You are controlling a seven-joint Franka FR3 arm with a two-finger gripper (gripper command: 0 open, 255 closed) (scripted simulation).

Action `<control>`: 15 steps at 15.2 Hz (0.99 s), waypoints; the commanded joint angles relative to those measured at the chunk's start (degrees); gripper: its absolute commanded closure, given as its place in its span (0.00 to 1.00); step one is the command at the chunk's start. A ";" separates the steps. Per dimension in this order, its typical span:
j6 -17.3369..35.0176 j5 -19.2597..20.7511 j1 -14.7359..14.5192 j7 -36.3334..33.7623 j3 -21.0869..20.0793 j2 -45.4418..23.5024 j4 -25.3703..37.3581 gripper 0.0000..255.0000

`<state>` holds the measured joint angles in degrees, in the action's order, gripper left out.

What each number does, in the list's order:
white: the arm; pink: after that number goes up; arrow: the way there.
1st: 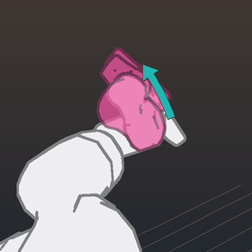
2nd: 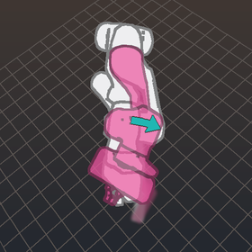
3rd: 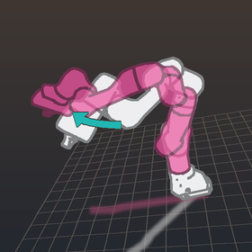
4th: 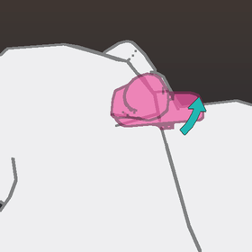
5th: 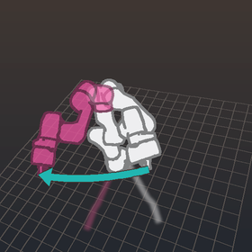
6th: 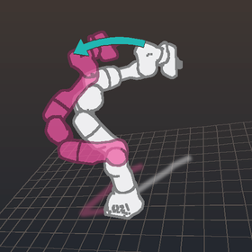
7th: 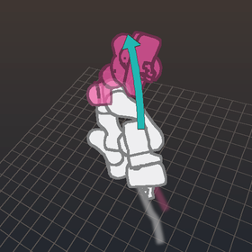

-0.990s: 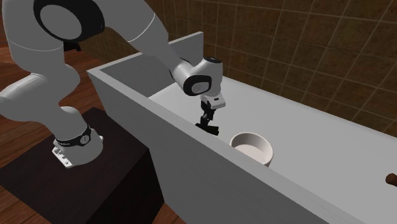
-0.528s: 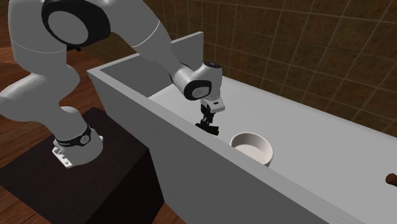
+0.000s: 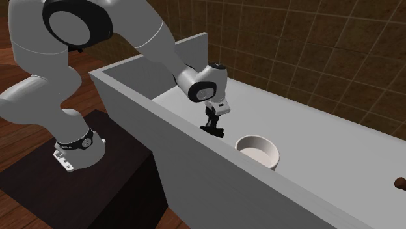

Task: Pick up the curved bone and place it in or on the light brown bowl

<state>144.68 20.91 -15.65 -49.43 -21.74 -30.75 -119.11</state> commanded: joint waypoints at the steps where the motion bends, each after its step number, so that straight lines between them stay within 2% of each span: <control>1: -0.05 0.00 0.05 0.01 0.07 -0.05 -0.05 1.00; 6: -0.03 0.02 0.02 -0.02 0.07 -0.06 -0.05 1.00; 15: -4.81 -3.59 2.07 2.44 -2.68 5.71 -0.73 1.00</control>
<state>140.44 17.78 -13.85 -47.33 -24.10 -25.78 -119.69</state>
